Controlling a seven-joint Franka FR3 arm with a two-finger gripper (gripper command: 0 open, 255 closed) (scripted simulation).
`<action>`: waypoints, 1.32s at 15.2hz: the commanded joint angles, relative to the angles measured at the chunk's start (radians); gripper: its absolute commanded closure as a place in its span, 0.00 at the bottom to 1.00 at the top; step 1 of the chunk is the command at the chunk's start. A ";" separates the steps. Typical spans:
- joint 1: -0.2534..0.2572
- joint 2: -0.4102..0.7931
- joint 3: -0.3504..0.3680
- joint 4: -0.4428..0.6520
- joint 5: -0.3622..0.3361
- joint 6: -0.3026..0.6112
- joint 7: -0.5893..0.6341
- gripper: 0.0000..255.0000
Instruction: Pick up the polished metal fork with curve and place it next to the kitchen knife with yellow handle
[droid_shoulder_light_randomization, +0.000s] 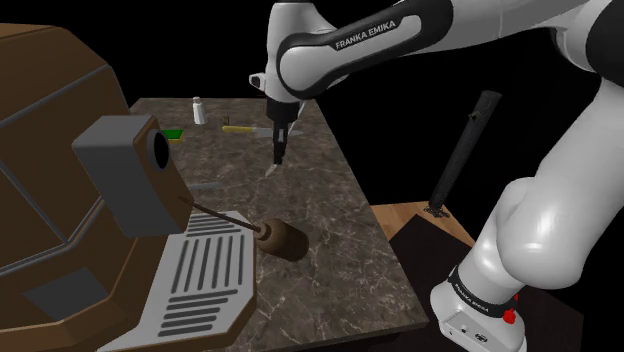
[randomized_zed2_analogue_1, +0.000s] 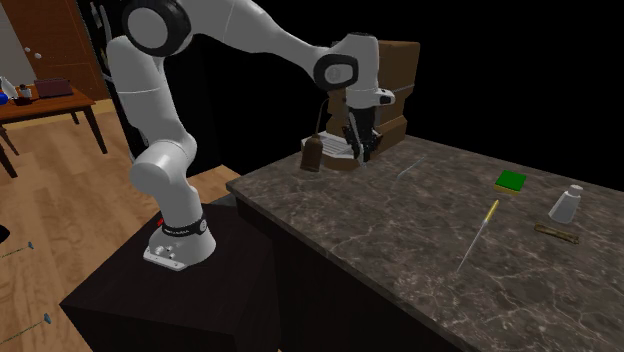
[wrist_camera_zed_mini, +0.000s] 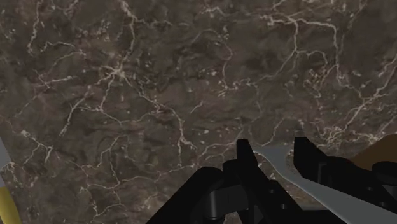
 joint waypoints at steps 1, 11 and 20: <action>-0.009 0.075 -0.009 0.087 -0.009 -0.014 -0.014 1.00; -0.044 0.453 -0.042 0.600 -0.032 -0.151 -0.078 1.00; -0.044 0.479 -0.043 0.518 -0.034 -0.043 -0.080 1.00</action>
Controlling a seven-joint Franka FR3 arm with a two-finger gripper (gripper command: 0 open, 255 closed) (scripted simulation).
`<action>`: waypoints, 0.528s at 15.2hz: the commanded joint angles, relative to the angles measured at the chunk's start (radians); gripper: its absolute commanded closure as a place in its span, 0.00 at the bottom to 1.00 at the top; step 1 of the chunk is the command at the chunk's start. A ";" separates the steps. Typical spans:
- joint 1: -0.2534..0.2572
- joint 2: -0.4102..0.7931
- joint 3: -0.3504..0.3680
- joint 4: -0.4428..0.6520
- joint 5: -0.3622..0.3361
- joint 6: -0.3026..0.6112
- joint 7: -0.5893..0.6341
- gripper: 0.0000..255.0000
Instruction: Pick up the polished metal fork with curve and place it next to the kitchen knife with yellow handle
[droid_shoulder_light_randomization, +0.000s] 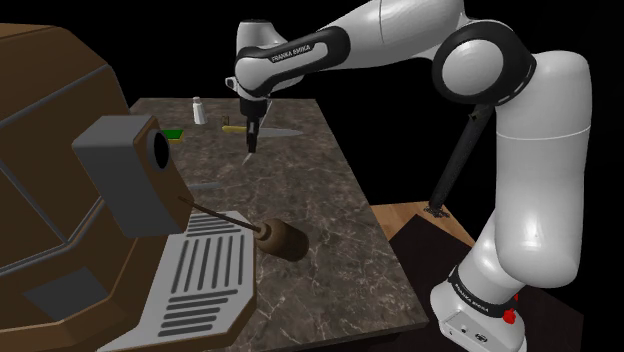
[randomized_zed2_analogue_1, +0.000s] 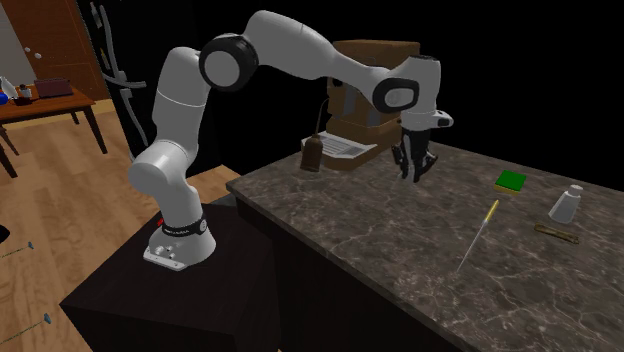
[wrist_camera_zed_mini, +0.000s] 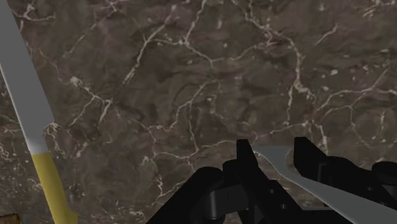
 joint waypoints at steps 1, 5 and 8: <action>-0.001 0.006 0.000 -0.017 0.000 0.023 -0.001 1.00; 0.000 0.023 -0.001 -0.045 -0.001 0.068 -0.001 1.00; 0.000 0.038 -0.002 -0.063 -0.002 0.102 -0.001 1.00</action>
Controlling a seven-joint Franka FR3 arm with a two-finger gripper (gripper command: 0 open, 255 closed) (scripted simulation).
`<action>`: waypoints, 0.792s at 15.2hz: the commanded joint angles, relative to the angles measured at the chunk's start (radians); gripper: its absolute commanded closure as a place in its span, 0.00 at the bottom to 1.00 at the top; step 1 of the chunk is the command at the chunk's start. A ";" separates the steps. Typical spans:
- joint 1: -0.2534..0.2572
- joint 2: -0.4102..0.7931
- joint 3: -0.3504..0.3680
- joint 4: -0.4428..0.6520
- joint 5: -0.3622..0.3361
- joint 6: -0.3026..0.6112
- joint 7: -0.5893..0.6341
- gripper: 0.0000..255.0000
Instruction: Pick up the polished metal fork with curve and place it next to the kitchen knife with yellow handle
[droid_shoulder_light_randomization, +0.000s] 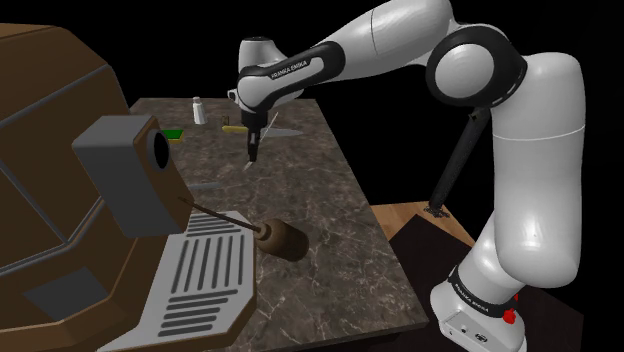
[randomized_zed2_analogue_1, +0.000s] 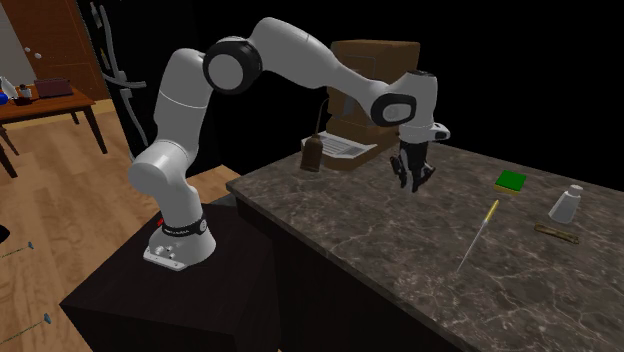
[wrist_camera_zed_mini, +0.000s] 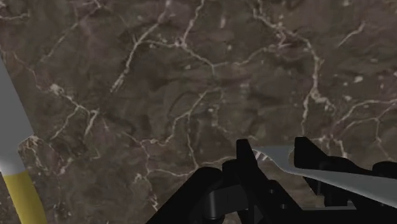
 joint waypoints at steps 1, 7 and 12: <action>0.000 0.015 0.001 -0.018 0.001 0.027 -0.002 1.00; 0.001 0.034 0.000 -0.033 0.000 0.061 -0.002 1.00; 0.001 0.034 0.000 -0.033 0.000 0.061 -0.002 1.00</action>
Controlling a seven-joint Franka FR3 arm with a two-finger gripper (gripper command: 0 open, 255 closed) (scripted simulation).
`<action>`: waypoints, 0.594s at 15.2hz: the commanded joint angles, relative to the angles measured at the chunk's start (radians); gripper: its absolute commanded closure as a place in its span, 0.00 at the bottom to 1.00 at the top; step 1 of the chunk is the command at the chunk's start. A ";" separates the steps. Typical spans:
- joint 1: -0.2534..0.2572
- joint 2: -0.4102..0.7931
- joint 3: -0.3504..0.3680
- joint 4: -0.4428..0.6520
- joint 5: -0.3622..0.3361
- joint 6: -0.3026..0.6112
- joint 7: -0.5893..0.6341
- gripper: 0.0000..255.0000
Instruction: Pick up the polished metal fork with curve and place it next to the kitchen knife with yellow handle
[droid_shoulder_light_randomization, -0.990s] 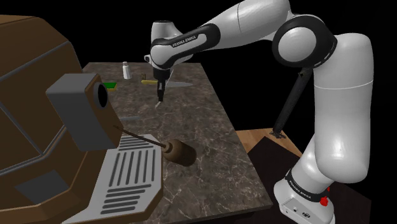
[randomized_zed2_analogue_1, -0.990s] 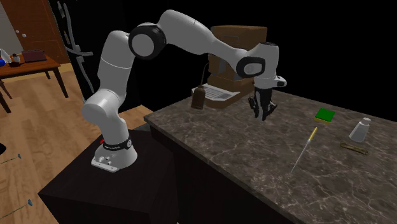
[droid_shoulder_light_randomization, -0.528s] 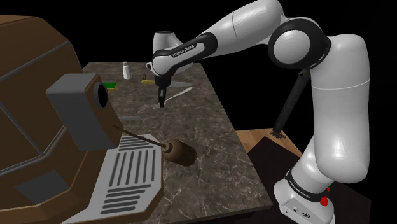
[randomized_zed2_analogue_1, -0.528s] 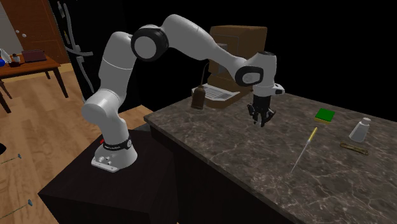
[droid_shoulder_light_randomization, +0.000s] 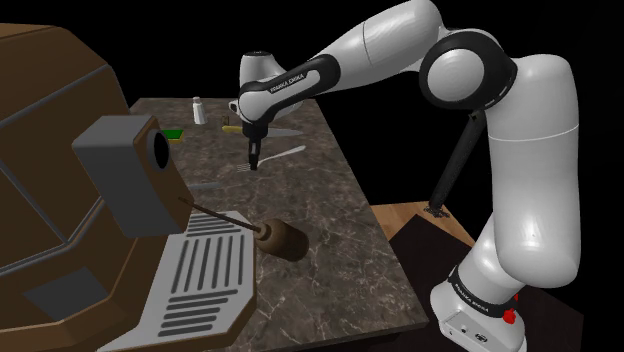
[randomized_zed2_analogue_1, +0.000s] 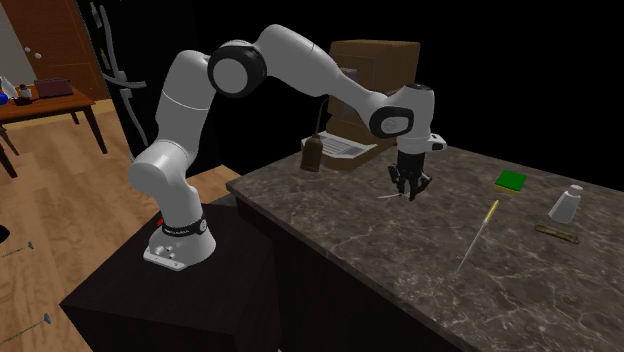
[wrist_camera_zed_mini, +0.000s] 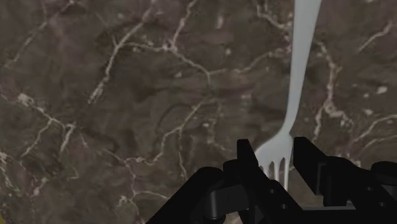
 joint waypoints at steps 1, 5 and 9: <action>0.000 0.000 0.000 0.000 0.000 0.000 0.000 0.00; 0.000 0.000 0.000 0.000 0.000 0.000 0.000 0.00; -0.003 -0.053 0.002 0.022 0.004 -0.075 -0.002 0.00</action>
